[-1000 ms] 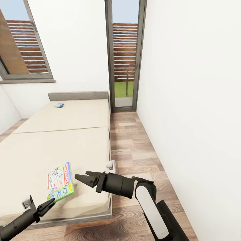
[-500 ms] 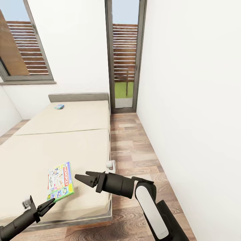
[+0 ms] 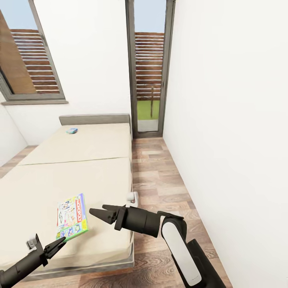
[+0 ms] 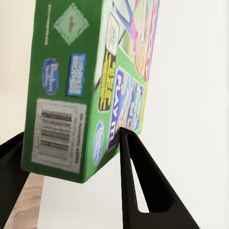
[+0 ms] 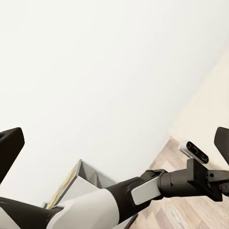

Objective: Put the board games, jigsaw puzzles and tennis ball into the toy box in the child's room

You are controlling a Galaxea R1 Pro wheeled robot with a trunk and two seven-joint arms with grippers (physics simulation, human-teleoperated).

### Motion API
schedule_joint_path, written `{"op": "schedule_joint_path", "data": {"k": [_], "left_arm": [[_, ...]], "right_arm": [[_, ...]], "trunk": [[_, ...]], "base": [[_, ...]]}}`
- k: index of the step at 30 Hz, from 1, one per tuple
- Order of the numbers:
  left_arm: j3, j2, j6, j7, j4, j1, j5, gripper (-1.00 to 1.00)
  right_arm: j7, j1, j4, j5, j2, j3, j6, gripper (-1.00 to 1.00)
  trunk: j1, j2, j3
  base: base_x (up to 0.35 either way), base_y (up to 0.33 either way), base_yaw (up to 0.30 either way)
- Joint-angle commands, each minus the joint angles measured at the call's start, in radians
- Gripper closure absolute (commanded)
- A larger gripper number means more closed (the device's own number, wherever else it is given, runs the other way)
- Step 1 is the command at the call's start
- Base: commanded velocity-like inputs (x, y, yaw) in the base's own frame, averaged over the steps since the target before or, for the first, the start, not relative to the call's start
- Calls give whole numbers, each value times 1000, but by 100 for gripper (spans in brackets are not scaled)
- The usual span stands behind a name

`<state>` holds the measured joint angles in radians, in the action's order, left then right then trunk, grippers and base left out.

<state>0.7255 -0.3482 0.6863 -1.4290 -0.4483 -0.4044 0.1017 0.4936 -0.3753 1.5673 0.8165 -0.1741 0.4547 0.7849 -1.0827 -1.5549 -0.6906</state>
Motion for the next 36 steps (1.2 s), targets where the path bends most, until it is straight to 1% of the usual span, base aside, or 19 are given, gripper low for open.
{"op": "schedule_joint_path", "data": {"k": [1, 9, 12, 17, 21, 24, 36], "left_arm": [[2, 0, 10, -4, 0, -1, -2, 100], [2, 0, 10, -4, 0, -1, -2, 100], [2, -1, 10, -4, 0, -1, -2, 100], [2, -1, 10, -4, 0, -1, -2, 100], [2, -2, 10, -4, 0, -1, -2, 100], [2, -1, 10, -4, 0, -1, -2, 100], [2, -2, 10, -5, 0, -1, -2, 100]], "right_arm": [[1, -1, 0, 1, 0, 2, 5, -100], [0, -1, -1, 0, 0, 10, 3, -100], [-1, -1, -1, 0, 0, 11, -24, -100], [0, -1, -1, 2, 0, 14, -37, -100], [0, -1, -1, 0, 0, 48, -40, -100], [0, -1, -1, 0, 0, 58, -41, -100], [0, -1, -1, 0, 0, 62, -41, -100]], "trunk": [[4, 7, 4], [35, 63, 41], [46, 84, 51], [65, 119, 67], [81, 147, 80], [92, 168, 89], [138, 252, 131]], "base": [[0, 0, 0], [0, 0, 0], [0, 0, 0], [0, 0, 62], [0, 0, 228], [0, 0, 267], [0, 0, 279]]}}
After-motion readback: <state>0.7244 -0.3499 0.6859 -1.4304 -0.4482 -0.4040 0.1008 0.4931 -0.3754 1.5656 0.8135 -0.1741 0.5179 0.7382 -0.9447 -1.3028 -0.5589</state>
